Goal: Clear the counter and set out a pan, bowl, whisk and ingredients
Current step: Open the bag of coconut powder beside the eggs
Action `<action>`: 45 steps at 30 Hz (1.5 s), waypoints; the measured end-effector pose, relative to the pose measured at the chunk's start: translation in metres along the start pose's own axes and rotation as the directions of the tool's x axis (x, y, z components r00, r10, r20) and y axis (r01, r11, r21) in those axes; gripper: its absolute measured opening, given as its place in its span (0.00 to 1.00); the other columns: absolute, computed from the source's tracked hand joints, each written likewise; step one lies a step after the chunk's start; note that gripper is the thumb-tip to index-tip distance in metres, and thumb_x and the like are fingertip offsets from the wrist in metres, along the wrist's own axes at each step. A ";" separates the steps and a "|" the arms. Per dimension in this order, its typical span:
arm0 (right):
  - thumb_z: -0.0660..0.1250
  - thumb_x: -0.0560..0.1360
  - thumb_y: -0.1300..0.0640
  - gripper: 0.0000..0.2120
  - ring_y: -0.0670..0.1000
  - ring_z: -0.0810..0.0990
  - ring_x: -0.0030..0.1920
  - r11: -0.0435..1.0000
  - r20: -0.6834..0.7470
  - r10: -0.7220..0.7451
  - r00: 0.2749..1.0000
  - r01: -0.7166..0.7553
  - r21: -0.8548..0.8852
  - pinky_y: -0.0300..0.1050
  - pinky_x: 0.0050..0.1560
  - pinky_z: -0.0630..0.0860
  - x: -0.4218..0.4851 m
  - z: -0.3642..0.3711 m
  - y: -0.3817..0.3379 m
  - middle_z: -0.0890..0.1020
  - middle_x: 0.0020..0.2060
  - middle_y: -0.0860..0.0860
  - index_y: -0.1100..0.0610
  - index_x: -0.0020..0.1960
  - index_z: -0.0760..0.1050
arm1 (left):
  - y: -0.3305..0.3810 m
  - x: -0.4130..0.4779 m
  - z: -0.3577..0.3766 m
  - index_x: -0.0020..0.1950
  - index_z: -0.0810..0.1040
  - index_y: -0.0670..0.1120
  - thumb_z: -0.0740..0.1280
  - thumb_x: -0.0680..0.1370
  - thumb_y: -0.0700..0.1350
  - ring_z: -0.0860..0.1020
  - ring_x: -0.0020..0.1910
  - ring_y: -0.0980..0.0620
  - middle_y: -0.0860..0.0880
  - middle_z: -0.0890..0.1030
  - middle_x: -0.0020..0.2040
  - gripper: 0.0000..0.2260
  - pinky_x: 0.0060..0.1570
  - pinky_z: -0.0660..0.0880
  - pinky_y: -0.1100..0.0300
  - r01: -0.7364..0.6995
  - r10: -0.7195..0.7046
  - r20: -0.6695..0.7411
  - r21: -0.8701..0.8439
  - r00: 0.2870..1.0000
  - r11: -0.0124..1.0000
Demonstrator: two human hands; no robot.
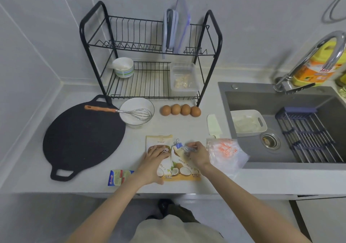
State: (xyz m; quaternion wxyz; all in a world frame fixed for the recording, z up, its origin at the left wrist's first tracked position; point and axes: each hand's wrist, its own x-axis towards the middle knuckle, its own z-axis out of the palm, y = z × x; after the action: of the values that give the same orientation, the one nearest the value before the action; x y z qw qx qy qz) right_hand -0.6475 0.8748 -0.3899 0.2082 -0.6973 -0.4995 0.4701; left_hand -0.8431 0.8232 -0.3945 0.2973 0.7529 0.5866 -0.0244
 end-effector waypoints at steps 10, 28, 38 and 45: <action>0.63 0.75 0.67 0.13 0.54 0.76 0.58 0.978 -0.062 -0.173 0.983 0.164 -0.131 0.40 0.54 0.72 -0.006 -0.012 0.001 0.78 0.58 0.54 0.61 0.59 0.74 | 0.006 -0.009 -0.010 0.77 0.54 0.53 0.71 0.71 0.58 0.46 0.77 0.52 0.55 0.50 0.78 0.41 0.73 0.45 0.53 0.026 -0.041 -0.101 -0.142 0.994 0.990; 0.62 0.77 0.55 0.19 0.59 0.67 0.65 0.888 -0.213 -0.154 0.965 0.040 -0.459 0.48 0.64 0.61 0.000 -0.107 0.059 0.72 0.66 0.54 0.52 0.67 0.70 | 0.115 0.044 -0.006 0.74 0.63 0.49 0.61 0.80 0.47 0.63 0.72 0.53 0.51 0.65 0.73 0.22 0.70 0.59 0.61 -0.167 0.116 -0.207 -0.250 0.972 0.954; 0.62 0.75 0.50 0.17 0.56 0.70 0.62 0.805 -0.028 -0.197 0.980 0.145 -0.576 0.48 0.60 0.69 0.065 -0.128 0.021 0.82 0.53 0.52 0.54 0.63 0.71 | 0.148 0.100 0.009 0.74 0.63 0.45 0.64 0.78 0.50 0.62 0.73 0.52 0.48 0.66 0.73 0.26 0.71 0.57 0.61 0.070 -0.159 -0.235 -0.346 0.959 0.936; 0.66 0.71 0.43 0.25 0.57 0.76 0.58 0.602 0.051 -0.181 0.982 0.152 -0.784 0.47 0.47 0.61 0.096 -0.123 0.008 0.80 0.53 0.53 0.57 0.61 0.65 | 0.159 0.127 0.020 0.66 0.74 0.48 0.70 0.74 0.49 0.71 0.64 0.51 0.51 0.76 0.64 0.21 0.61 0.63 0.65 0.120 -0.207 -0.281 -0.299 0.937 0.947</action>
State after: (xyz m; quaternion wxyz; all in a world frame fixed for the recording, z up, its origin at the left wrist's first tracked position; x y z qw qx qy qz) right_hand -0.5316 0.9788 -0.3809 -0.0656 -0.6761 -0.7134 0.1719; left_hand -0.6552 0.9025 -0.3931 0.3011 0.6464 0.6845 0.1512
